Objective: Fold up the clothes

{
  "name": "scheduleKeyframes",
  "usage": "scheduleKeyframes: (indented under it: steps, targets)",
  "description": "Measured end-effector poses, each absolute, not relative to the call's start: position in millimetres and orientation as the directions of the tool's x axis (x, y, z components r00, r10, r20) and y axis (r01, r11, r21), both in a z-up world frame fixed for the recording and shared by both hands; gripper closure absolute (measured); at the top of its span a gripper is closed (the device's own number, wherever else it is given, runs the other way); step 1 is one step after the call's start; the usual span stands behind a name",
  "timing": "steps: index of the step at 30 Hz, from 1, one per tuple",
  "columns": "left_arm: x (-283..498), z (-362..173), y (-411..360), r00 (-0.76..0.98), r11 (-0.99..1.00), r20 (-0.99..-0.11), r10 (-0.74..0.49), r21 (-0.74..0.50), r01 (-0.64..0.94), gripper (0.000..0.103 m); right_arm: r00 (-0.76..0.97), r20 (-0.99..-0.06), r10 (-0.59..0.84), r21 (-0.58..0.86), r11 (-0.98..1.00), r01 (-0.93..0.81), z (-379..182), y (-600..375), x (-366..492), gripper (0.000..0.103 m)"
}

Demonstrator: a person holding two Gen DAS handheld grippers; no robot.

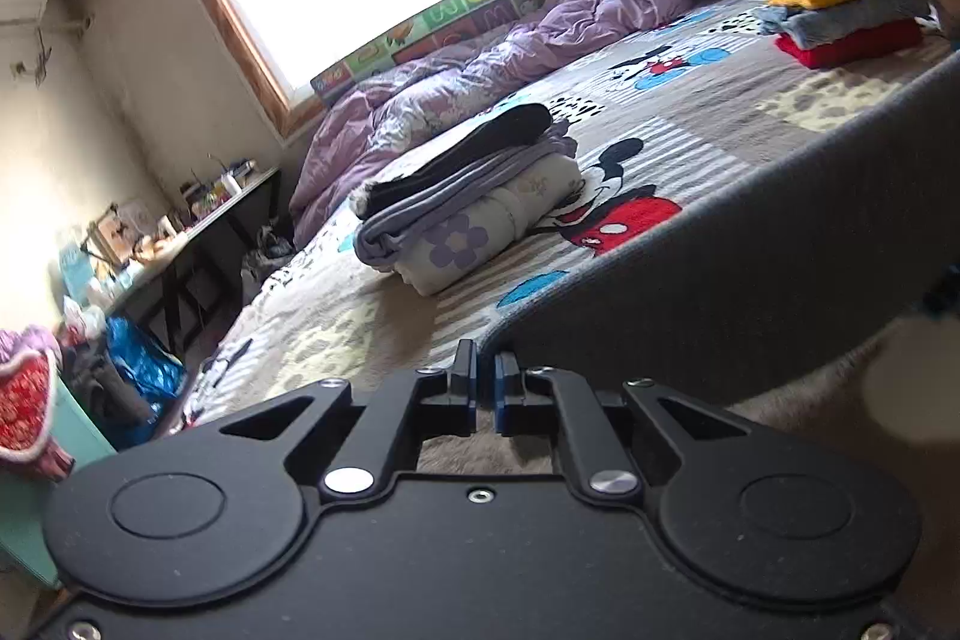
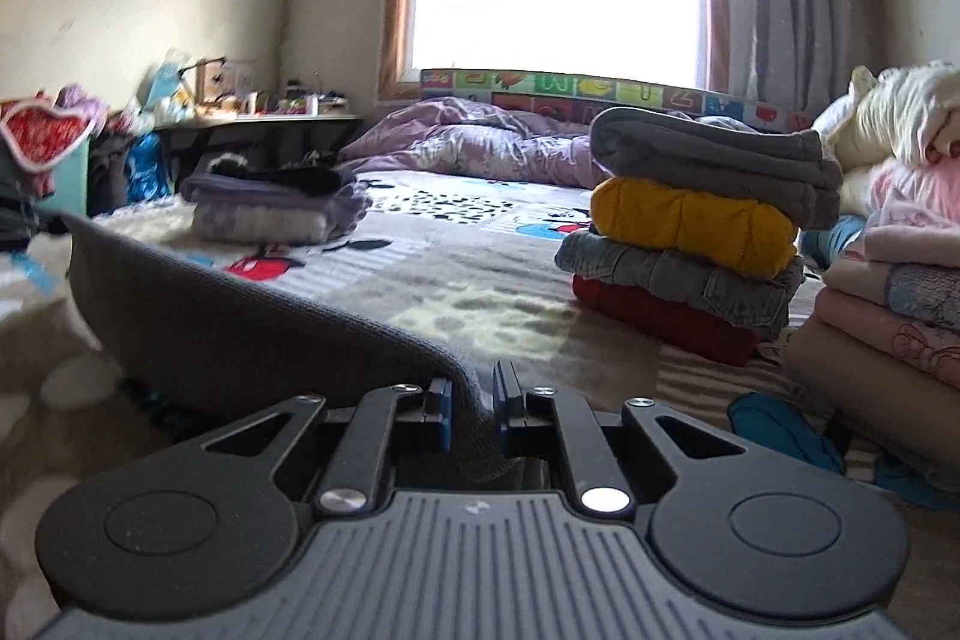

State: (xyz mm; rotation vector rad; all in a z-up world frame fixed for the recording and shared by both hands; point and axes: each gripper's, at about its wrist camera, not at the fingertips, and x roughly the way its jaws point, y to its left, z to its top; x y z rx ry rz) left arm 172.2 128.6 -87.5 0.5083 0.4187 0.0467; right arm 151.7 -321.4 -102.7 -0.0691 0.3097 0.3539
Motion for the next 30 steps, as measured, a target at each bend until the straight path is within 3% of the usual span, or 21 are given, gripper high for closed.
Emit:
scheduleKeyframes:
  steps: [10, 20, 30]
  targets:
    - [221, -82, 131, 0.91, 0.879, -0.38, 0.163, 0.474, 0.041, 0.099, 0.882, -0.352, 0.313, -0.005, 0.942, -0.336, -103, -312, 191, 0.089]
    - [261, -94, 133, 0.881, 0.89, -0.448, 0.151, 0.45, 0.076, 0.099, 0.867, -0.399, 0.299, -0.052, 0.936, -0.347, -110, -303, 231, 0.089]
    - [292, -104, 134, 0.836, 0.905, -0.53, 0.141, 0.411, 0.107, 0.099, 0.837, -0.448, 0.314, 0.008, 0.937, -0.348, -121, -309, 257, 0.089]
